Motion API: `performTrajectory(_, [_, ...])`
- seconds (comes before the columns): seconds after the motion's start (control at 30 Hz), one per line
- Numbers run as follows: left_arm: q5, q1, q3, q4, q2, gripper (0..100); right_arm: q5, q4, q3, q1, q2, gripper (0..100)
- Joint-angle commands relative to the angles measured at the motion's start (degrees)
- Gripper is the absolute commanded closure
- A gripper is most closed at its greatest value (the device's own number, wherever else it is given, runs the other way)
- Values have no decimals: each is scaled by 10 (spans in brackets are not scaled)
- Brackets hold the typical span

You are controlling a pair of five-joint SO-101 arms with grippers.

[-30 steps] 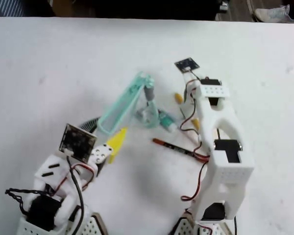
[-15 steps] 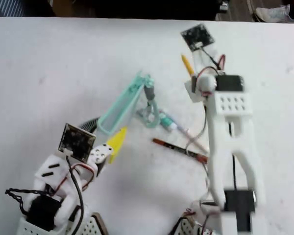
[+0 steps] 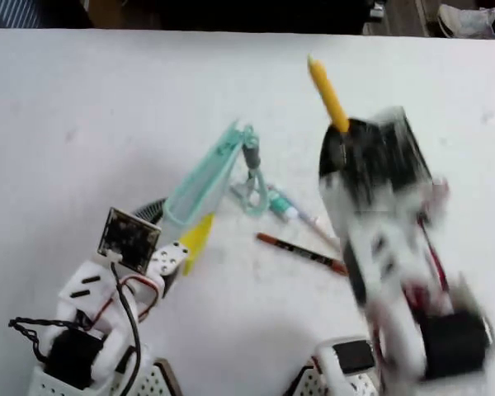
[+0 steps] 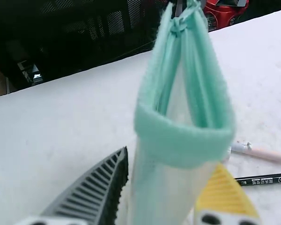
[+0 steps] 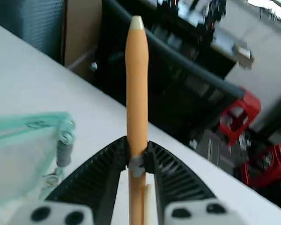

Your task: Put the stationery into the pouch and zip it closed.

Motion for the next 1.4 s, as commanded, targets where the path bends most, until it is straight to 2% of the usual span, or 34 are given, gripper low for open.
performTrajectory(0.0, [6, -7, -11, -15, 0, 770, -47, -12, -1, -92, -65, 982])
performTrajectory(0.1, [6, -4, -11, -15, 0, 770, -101, -64, 4, -165, -73, 982])
performTrajectory(0.2, [6, -4, -11, -15, 0, 770, -89, -98, 4, -195, -70, 982])
performTrajectory(0.4, [6, -3, -11, -15, 0, 770, -91, -173, 67, -200, -66, 982])
performTrajectory(0.63, [6, -4, -11, -15, 0, 770, -91, -377, 189, -200, -66, 982])
performTrajectory(0.73, [6, -5, -11, -15, 0, 768, -91, -426, 222, -212, -65, 982])
performTrajectory(0.97, [5, -7, -11, -15, 0, 768, -91, -506, 292, -306, -37, 982])
performTrajectory(1.37, [5, -7, -11, -15, 0, 767, -92, -513, 332, -310, 25, 982])
